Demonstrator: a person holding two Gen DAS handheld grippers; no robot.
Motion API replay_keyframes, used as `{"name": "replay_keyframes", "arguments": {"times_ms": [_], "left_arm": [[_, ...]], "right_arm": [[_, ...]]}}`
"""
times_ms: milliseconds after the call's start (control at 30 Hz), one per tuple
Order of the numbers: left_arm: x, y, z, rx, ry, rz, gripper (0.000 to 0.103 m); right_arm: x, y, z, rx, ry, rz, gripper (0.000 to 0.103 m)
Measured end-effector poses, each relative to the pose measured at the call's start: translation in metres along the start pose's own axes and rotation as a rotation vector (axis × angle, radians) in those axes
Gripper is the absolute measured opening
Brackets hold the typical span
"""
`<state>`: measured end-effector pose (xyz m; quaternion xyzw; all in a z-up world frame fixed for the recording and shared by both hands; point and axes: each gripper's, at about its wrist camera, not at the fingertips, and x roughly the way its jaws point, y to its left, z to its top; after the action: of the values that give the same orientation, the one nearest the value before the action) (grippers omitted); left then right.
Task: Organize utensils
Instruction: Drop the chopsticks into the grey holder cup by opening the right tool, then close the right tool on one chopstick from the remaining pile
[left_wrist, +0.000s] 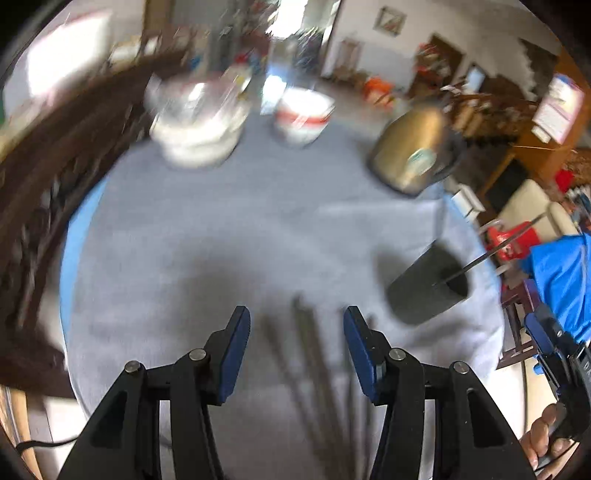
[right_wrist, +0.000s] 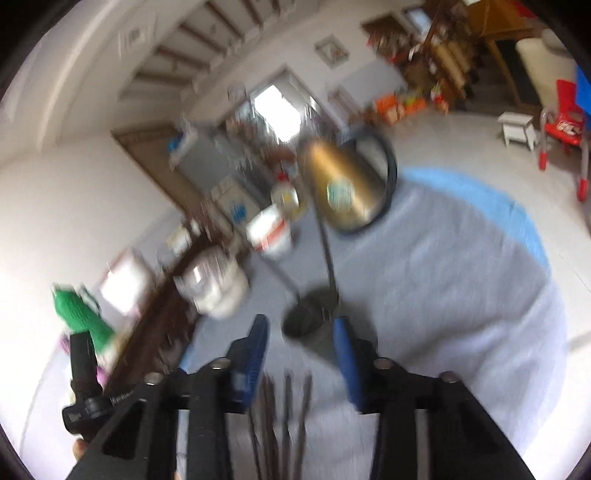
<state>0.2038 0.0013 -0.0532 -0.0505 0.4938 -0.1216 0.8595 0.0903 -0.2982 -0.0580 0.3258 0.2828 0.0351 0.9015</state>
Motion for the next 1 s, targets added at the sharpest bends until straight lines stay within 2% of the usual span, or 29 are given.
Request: {"name": "replay_keyframes", "arguments": {"times_ms": [133, 300, 600, 833, 1000], "left_arm": [[0.03, 0.029, -0.015, -0.1, 0.111, 0.002, 0.054], [0.051, 0.045, -0.017, -0.146, 0.165, 0.004, 0.054], [0.079, 0.051, -0.003, -0.189, 0.242, -0.009, 0.054], [0.099, 0.049, 0.004, -0.189, 0.302, 0.023, 0.053], [0.11, 0.044, 0.005, -0.183, 0.334, 0.04, 0.043]], "right_arm": [[0.046, 0.017, -0.026, -0.047, 0.163, -0.051, 0.036], [0.097, 0.029, -0.053, -0.089, 0.3, -0.1, 0.034], [0.146, 0.039, -0.055, -0.15, 0.4, -0.199, 0.035], [0.171, 0.04, -0.057, -0.185, 0.45, -0.293, 0.036], [0.185, 0.039, -0.06, -0.199, 0.49, -0.329, 0.035]]}}
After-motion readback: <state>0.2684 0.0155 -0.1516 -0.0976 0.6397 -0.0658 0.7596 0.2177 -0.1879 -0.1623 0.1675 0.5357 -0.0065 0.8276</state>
